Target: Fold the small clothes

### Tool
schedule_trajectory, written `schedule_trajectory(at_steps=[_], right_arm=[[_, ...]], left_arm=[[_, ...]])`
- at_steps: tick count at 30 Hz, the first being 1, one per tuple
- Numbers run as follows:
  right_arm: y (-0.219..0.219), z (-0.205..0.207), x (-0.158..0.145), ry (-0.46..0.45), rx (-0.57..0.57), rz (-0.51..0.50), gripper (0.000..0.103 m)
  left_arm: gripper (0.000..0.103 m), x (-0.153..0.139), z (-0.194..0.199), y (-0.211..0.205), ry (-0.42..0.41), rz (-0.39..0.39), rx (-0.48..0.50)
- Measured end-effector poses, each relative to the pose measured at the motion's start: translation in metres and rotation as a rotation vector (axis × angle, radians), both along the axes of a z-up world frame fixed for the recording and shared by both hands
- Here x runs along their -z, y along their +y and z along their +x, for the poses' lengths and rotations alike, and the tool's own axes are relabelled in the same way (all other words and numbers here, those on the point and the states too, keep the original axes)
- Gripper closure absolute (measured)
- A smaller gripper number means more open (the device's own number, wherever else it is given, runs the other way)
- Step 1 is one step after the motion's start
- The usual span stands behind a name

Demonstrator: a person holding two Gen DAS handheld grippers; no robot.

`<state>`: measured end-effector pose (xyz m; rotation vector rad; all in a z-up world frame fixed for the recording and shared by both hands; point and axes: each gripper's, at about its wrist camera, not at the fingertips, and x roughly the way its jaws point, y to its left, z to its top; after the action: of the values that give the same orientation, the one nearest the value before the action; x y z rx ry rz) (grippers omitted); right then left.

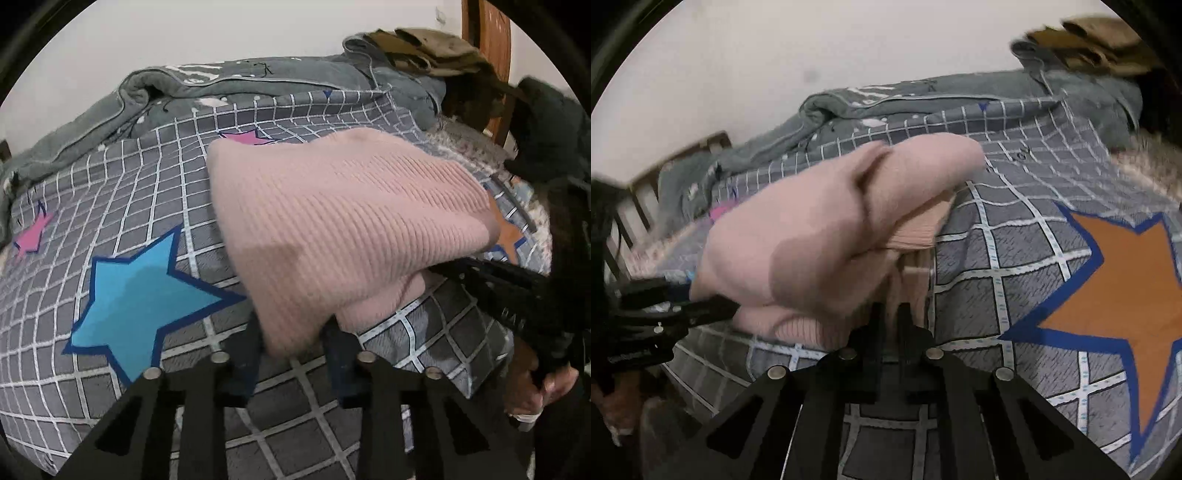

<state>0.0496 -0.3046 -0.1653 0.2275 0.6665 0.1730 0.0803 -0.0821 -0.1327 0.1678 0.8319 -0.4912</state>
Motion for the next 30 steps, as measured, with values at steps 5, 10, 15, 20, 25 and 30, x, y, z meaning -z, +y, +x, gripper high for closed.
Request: schedule_trajectory(at_steps=[5,10,15,20,25,30], right_arm=[[-0.003,-0.025,-0.011,-0.017,-0.031,-0.03,0.088],[0.001,-0.064,-0.047,-0.18,-0.095,-0.036,0.047],[0.016,-0.038,-0.053,-0.181,-0.084,-0.073,0.051],[0.019,-0.015,-0.036,-0.115,-0.118,-0.108,0.096],[-0.018,-0.023,-0.03,-0.1,-0.069,0.036,0.098],[-0.003,-0.019,-0.018,-0.047,-0.103,-0.049,0.093]], left_arm=[[0.072,0.006,-0.003,0.004,0.022,0.006,0.016],[0.072,0.012,0.004,0.001,0.052,-0.029,0.003],[0.072,0.011,0.011,-0.002,0.061,-0.064,-0.023],[0.086,0.007,0.015,0.016,0.073,-0.13,-0.028],[0.086,0.02,0.02,0.02,0.123,-0.169,-0.035],[0.075,0.018,0.013,0.026,0.134,-0.171,-0.017]])
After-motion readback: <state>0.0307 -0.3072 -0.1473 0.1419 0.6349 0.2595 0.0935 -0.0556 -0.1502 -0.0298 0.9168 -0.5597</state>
